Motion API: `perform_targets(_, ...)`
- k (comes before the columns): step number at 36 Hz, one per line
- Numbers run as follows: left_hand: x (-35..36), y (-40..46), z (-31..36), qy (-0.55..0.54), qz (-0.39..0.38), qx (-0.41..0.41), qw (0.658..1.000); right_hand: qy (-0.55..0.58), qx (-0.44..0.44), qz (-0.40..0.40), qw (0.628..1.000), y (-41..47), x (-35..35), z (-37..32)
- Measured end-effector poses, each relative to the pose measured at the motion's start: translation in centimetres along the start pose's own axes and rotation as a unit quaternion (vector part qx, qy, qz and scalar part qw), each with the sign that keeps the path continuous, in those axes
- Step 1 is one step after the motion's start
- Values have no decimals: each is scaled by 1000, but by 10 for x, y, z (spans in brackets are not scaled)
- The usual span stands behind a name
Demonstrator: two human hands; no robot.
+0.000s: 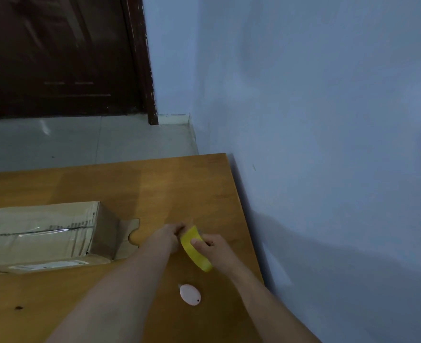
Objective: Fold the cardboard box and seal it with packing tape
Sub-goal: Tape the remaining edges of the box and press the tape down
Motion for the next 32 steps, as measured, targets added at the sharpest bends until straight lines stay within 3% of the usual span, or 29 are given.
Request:
perform_targets(5,-7,12,1,-58,-14,-53,997,-2,-16,-2,1000,0,0,-1)
perform_targets(9,-5,6,18,-44,-52,-18,998,1,-51,11,999,-4,-6,-14)
perform_targets(14,5,2,36,-114,-138,24,984,-4,-78,28,997,-12,-16,-28)
perform_targets(19,12,-11,50,-59,-180,37,981,-32,-82,50,995,-17,-15,-44)
perform_targets(25,3,-24,64,52,-176,119,976,-23,-91,78,992,-25,-6,-67)
perform_targets(32,-7,-57,66,37,-259,110,959,2,-153,107,982,-30,16,-115)
Point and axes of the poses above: each hand's wrist, its own y-axis towards the middle knuckle, its own x-axis out of the palm, z = x × y, the point moved 2 cm from there along y, towards the middle knuckle, and after that the axes turned 12 degrees about -z, right-handed, at the moved point
